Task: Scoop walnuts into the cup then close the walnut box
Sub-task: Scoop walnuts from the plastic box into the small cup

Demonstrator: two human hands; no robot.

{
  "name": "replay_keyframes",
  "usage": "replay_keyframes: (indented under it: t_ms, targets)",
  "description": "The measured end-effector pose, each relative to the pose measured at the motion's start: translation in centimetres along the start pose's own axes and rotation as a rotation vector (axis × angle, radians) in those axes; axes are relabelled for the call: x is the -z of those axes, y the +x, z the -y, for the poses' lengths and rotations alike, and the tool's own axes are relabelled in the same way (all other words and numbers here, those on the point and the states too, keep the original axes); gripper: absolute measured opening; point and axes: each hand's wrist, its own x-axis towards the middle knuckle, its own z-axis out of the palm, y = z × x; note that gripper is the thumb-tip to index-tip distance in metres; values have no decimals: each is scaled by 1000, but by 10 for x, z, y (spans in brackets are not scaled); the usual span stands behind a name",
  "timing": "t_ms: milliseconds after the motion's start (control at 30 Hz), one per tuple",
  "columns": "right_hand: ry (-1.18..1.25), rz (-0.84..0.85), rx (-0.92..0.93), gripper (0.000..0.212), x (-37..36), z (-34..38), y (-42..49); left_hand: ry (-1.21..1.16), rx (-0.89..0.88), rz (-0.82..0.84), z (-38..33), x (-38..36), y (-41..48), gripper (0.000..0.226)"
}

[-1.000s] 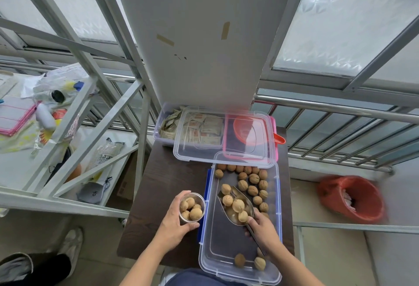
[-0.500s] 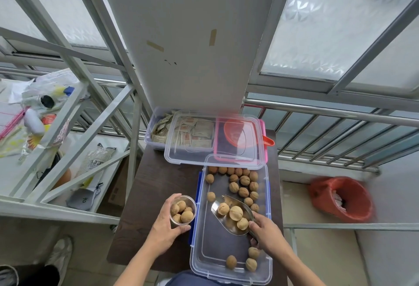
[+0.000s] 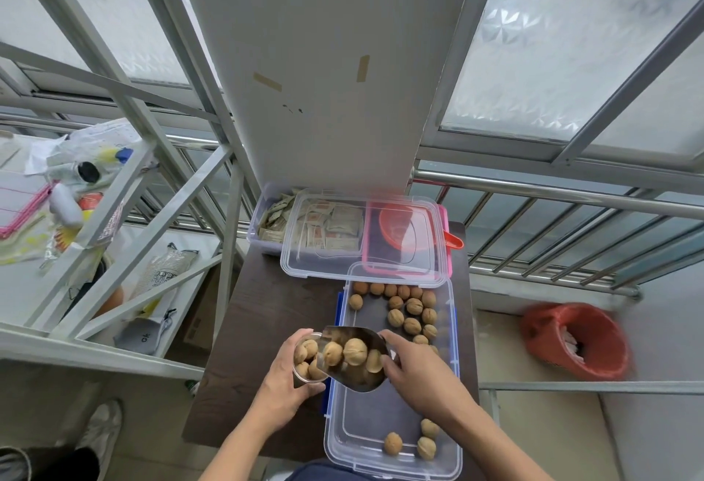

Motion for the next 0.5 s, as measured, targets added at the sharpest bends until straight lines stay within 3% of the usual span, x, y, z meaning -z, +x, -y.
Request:
replay_keyframes:
  t_ms: [167,500]
  targets:
    - [-272,-13,49,34,-2,24,6,-20,-21,-19,4,-2,-1,94]
    - [-230,-68,-7,38,9,25,-12,-13,17,-16,-2,0,-5,93]
